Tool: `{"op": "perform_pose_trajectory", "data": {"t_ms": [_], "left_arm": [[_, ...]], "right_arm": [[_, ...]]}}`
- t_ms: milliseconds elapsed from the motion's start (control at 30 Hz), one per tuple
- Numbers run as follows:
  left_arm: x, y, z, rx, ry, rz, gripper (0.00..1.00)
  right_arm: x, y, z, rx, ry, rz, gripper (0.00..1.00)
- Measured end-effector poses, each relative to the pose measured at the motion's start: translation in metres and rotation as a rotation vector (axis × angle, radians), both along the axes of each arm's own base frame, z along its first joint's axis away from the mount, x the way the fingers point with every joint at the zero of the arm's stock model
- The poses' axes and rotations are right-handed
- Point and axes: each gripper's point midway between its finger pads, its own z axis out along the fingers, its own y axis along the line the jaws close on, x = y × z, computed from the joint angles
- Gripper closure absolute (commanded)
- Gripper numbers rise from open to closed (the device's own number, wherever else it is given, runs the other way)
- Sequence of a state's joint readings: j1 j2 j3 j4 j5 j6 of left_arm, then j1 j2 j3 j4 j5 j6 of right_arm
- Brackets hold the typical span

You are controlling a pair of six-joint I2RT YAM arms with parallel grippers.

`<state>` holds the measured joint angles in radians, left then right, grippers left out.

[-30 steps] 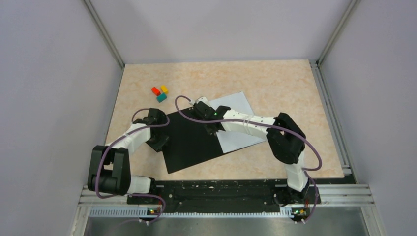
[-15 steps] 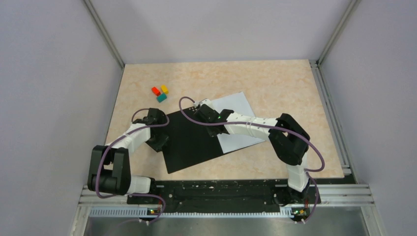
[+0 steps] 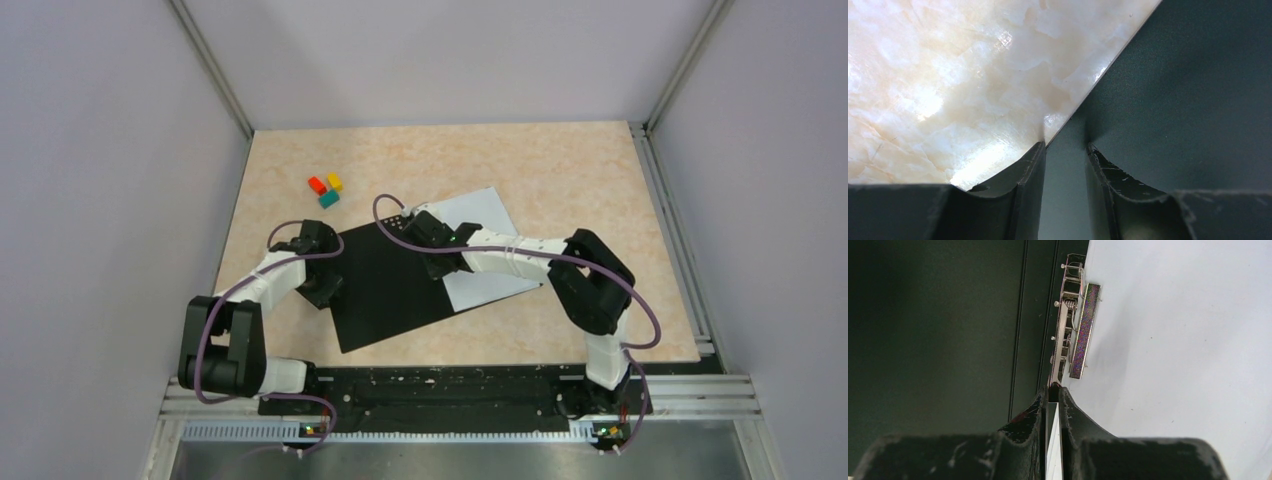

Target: Put the files into the folder

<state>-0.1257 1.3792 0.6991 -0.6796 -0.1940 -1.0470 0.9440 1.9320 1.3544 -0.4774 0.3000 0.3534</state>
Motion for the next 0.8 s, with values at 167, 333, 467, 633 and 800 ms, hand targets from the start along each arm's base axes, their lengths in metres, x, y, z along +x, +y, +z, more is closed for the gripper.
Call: {"op": "perform_pose_trajectory", "data": {"t_ms": [167,333,467,633,800], "left_arm": [[0.0,0.0,0.0,0.0,-0.001,-0.002,0.61],[0.0,0.0,0.0,-0.001,-0.001,-0.004,0.61],[0.0,0.0,0.0,-0.002,-0.001,-0.006,0.61],[0.0,0.0,0.0,-0.002,-0.001,-0.01,0.61],[0.0,0.0,0.0,-0.001,-0.001,-0.014,0.61]], "right_arm": [[0.0,0.0,-0.005,0.006,0.022,-0.003,1.0],[-0.001,-0.001,-0.014,-0.002,0.04,-0.005,1.0],[-0.001,-0.001,-0.015,-0.002,0.044,-0.005,1.0],[-0.001,0.001,-0.018,-0.009,0.055,-0.004,1.0],[0.0,0.001,-0.02,-0.019,0.079,-0.003,1.0]]}}
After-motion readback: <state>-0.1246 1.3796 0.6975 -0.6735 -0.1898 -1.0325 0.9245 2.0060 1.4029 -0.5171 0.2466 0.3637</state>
